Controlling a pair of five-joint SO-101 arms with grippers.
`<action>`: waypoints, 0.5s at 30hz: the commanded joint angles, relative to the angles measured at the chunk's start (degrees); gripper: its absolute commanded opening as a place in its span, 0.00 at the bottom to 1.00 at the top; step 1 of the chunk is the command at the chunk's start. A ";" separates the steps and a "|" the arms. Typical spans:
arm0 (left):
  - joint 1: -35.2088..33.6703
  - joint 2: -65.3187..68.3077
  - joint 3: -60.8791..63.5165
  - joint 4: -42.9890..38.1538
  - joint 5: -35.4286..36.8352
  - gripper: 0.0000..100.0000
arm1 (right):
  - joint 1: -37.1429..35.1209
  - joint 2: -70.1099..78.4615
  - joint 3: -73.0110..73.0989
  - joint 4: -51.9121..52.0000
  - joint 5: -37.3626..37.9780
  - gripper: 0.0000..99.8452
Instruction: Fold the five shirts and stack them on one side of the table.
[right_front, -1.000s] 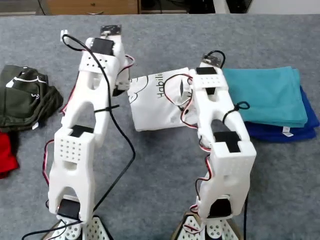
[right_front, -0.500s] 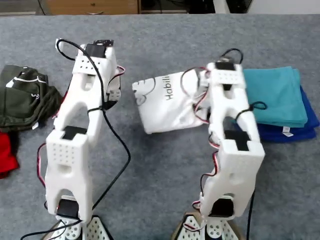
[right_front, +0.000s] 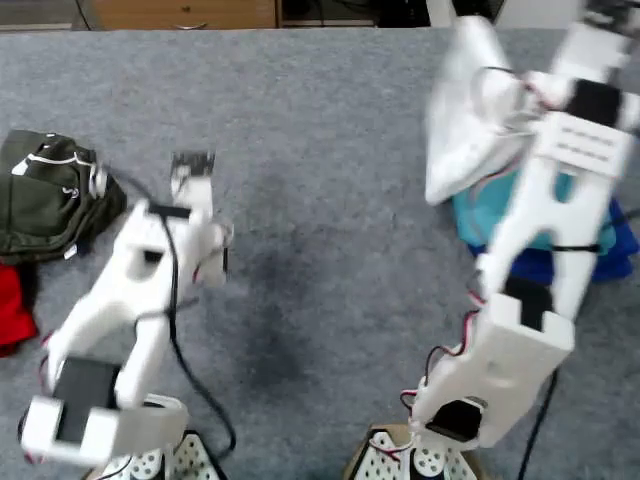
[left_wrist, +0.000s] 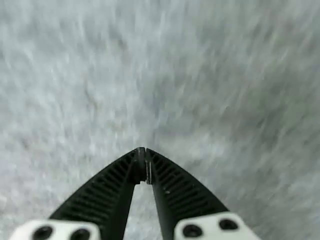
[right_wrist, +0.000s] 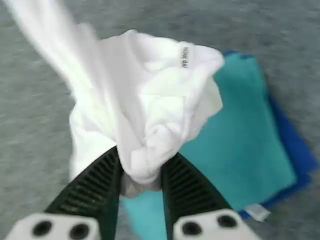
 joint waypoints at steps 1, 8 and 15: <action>-2.02 -9.01 8.09 -2.64 -1.14 0.02 | 6.46 1.36 -3.21 0.26 3.96 0.00; -5.10 -13.58 9.32 -2.55 -3.43 0.02 | 13.41 7.69 -2.86 0.26 8.18 0.00; -5.10 -13.67 9.32 -1.05 -3.52 0.02 | 15.60 10.15 -3.30 8.35 15.30 0.05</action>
